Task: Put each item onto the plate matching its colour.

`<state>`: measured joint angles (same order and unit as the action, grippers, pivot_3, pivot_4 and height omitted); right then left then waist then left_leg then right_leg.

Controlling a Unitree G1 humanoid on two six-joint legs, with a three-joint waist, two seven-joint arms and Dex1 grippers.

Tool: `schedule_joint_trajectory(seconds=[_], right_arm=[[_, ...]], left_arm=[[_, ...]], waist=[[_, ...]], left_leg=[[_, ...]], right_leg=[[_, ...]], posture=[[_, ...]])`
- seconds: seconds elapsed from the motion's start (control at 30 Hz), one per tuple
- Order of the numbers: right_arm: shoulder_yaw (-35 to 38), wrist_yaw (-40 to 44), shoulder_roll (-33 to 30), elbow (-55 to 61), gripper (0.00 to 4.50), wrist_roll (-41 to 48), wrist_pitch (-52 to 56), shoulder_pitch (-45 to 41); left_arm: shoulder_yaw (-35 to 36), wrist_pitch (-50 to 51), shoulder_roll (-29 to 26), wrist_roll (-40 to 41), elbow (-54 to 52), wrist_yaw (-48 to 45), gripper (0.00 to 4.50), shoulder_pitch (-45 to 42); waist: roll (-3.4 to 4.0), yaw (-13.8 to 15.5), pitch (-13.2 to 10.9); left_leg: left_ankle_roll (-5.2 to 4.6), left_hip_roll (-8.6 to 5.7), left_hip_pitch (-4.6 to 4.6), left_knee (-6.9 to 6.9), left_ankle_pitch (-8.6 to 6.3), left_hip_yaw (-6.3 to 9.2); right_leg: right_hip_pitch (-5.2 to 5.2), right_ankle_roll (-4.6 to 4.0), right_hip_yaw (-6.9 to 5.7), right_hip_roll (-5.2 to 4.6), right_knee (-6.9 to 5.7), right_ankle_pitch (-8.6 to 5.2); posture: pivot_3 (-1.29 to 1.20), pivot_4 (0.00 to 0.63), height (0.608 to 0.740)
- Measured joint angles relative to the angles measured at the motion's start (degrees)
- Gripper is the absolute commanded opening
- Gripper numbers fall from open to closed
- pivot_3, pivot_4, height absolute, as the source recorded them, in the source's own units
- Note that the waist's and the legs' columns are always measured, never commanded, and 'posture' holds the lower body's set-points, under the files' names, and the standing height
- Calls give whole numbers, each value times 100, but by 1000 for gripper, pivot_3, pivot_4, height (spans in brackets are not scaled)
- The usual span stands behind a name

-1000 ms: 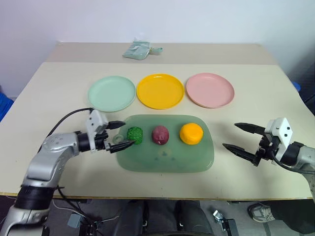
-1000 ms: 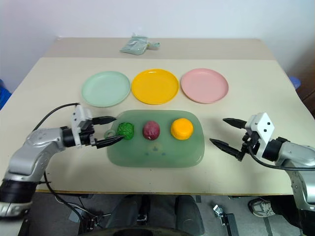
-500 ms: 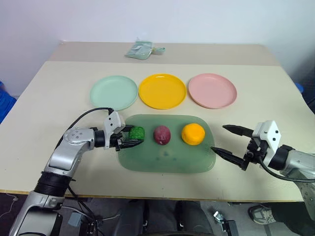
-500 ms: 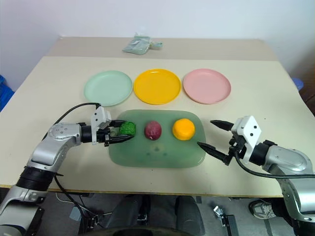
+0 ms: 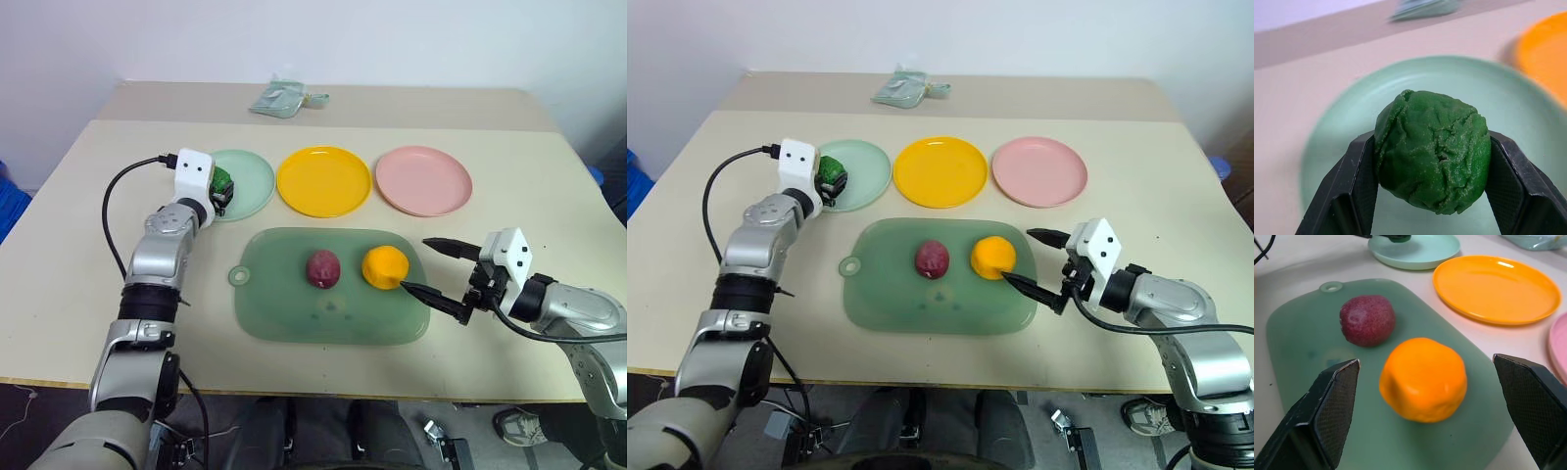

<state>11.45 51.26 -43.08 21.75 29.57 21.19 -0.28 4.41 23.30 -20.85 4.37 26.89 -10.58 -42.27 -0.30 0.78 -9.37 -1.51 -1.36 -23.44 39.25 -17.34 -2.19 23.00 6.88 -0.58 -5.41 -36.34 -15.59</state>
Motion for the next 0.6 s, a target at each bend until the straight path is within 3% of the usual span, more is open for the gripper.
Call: schedule_joint_trajectory(seconds=[0.07, 0.1, 0.4, 0.6], right_arm=[[0, 19, 9, -54, 4500, -11, -76, -4], [4, 22, 11, -61, 4500, -14, -97, 22], [35, -142, 27, 102, 4500, -10, -140, 272], [-157, -482, -49, 715, 4500, 157, 514, -366]], left_arm=[[88, -4, 87, 1, 222, 152, 4352, -41], [115, -33, 89, 5, 310, 191, 4437, -42], [541, -806, 7, 621, -399, -641, 4437, 151], [59, -876, -840, 1101, -2071, -2688, 4437, 1473]], waist=[[-2, -1, -1], [-2, -2, -1], [-1, -15, -1], [3, -77, 2]], left_leg=[[1, 0, 0, 0, 0, 0], [2, 1, 0, 0, 1, 0], [6, 3, 1, 0, 2, 0], [16, 9, 3, -4, 7, 0]], right_leg=[[0, 0, 0, 1, 1, 0], [2, 0, 0, 1, 1, 0], [3, 0, 2, -12, 0, 0], [7, -2, 12, -14, 0, -1]], posture=[[0, 150, 740], [0, 150, 740], [0, 150, 740], [0, 150, 740]])
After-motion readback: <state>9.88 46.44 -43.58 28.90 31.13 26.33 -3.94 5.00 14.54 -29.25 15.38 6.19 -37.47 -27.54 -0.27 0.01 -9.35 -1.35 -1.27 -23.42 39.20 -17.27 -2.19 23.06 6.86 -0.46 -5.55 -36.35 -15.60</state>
